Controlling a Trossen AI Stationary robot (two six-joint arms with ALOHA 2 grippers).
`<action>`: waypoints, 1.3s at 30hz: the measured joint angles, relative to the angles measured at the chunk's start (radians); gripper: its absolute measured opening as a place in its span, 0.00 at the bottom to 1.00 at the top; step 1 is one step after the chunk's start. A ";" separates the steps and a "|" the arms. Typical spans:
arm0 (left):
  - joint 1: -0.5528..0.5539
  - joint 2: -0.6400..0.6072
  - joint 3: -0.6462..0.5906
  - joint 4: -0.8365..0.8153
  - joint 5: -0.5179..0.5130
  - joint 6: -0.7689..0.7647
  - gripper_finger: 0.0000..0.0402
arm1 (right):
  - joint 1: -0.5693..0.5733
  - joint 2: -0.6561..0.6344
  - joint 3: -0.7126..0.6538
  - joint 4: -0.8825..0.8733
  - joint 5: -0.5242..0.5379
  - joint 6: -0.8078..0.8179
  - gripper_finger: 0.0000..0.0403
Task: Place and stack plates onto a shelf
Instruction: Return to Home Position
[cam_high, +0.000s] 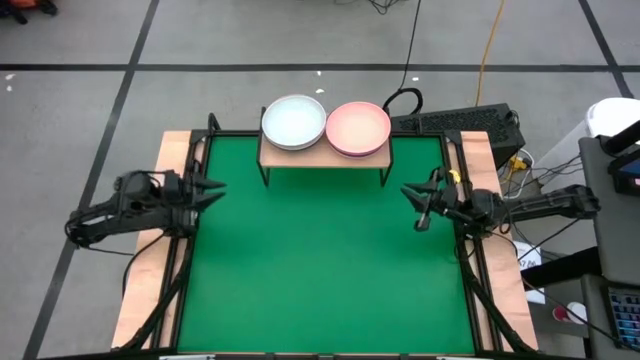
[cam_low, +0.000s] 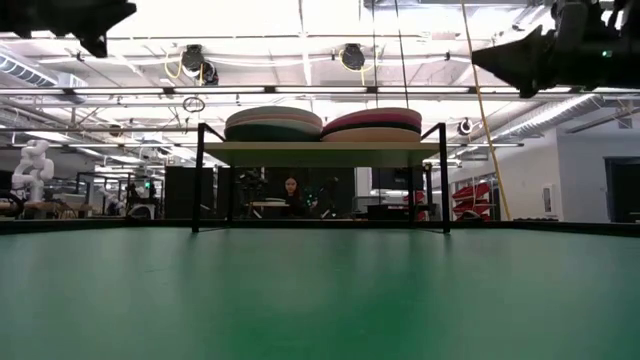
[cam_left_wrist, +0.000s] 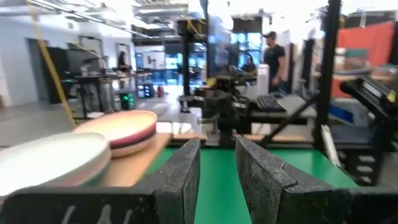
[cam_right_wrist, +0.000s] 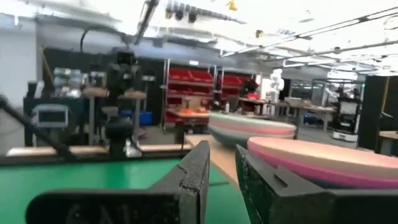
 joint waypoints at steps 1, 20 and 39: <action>-0.001 0.000 -0.012 0.002 0.017 0.000 0.27 | 0.002 -0.006 0.000 -0.001 -0.013 -0.007 0.16; -0.002 -0.015 -0.039 -0.003 0.192 -0.021 0.27 | 0.077 -0.241 0.176 -0.456 -0.024 -0.054 0.01; -0.002 -0.015 -0.221 0.116 0.195 -0.041 0.27 | 0.125 -0.405 0.178 -0.610 -0.128 -0.035 0.00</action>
